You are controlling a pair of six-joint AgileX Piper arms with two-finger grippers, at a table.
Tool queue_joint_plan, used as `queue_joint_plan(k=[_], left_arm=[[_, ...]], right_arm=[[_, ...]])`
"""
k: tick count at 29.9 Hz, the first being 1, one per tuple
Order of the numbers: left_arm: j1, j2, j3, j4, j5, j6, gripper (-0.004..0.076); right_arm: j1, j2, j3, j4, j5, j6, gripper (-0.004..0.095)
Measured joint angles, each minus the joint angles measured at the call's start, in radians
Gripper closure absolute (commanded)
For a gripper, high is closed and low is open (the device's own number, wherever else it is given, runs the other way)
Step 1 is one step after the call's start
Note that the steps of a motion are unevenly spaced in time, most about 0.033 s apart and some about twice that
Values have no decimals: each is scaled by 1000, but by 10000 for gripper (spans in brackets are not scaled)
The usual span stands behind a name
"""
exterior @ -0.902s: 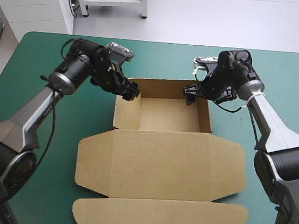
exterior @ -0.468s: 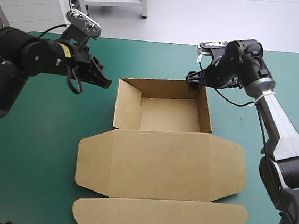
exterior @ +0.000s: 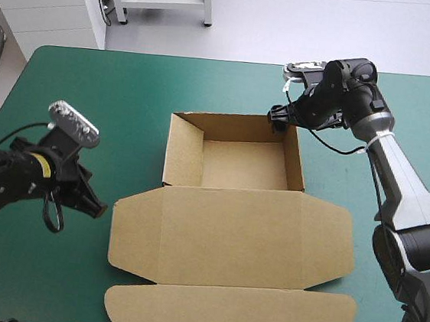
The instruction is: Fold the box
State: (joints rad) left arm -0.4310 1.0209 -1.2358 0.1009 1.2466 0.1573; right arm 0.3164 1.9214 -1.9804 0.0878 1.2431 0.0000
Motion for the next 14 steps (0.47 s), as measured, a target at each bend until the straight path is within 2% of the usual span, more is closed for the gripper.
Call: queue_joint_plan(k=[7,14], left_arm=[[0,-168,280,0,-1,-48,731],[0,-271,346,6,-2,-55,731]], right_arm=[[0,50,16,-2,0,-10,32],[0,130,17,-2,-3,-9,35]])
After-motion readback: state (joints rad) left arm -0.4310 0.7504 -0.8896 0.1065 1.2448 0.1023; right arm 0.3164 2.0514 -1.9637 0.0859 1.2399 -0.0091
